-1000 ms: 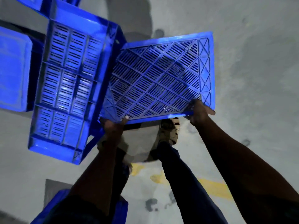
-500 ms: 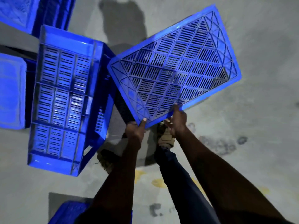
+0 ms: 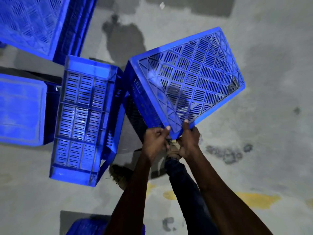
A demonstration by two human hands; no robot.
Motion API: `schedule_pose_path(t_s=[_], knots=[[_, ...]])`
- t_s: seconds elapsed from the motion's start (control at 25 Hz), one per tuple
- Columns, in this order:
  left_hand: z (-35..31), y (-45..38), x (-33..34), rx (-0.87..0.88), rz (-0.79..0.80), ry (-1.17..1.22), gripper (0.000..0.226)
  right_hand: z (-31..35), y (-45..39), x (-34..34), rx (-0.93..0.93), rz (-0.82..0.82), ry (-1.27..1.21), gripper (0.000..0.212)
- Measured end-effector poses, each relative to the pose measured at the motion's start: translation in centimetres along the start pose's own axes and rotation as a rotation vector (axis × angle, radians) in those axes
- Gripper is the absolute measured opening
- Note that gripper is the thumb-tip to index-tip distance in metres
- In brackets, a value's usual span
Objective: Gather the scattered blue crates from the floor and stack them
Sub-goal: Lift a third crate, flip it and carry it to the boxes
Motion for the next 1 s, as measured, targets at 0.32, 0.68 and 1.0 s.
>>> schedule_pose_path(t_s=[0.32,0.68,1.0], knots=[[-0.2,-1.5,-8.5,0.050,-0.504,0.117,0.055,4.5,3.3,-2.2,-0.092,0.016,0.050,0.031],[-1.7,-1.7,-2.2,-0.204,-0.064,0.747,0.023,7.4,6.6,-9.1,-0.099,-0.042,-0.200,0.025],[-8.3,5.0,5.4,0.058,0.171,0.685,0.019,10.1,8.0,-15.9,-0.138,0.035,-0.371,0.020]])
Point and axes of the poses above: each hand's wrist, its own y-axis away from the middle knuckle, its own x-axis out of the palm, z = x × y, the point moved 6 cm from there along -y, towards the middle knuckle, and after that the axes turned 6 degrees about y, right-handed, at the moved point
